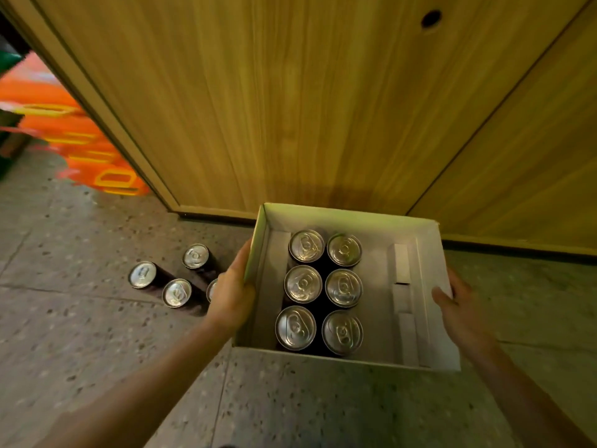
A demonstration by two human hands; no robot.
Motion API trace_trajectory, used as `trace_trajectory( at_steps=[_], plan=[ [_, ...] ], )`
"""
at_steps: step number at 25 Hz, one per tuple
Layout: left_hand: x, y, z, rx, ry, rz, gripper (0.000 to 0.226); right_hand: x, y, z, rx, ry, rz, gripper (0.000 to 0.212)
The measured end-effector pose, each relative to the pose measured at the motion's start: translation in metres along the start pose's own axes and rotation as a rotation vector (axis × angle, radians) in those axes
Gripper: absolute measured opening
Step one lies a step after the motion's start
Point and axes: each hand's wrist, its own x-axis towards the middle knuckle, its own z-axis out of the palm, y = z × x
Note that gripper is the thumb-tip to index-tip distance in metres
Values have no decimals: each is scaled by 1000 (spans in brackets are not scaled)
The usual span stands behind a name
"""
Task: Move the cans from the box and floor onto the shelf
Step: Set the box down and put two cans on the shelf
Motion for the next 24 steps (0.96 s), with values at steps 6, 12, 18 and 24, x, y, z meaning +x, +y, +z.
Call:
trace_trajectory(
  at_steps=[6, 12, 18, 24],
  plan=[
    [49, -67, 45, -9, 25, -15, 67, 43, 52, 69, -10, -9, -11, 40],
    [74, -81, 65, 59, 61, -26, 68, 70, 71, 92, -1, 4, -20, 42],
    [91, -86, 85, 71, 74, -5, 72, 85, 83, 90, -17, 41, -57, 41],
    [90, -87, 87, 164, -1, 2, 79, 90, 82, 86, -12, 22, -46, 52]
  ],
)
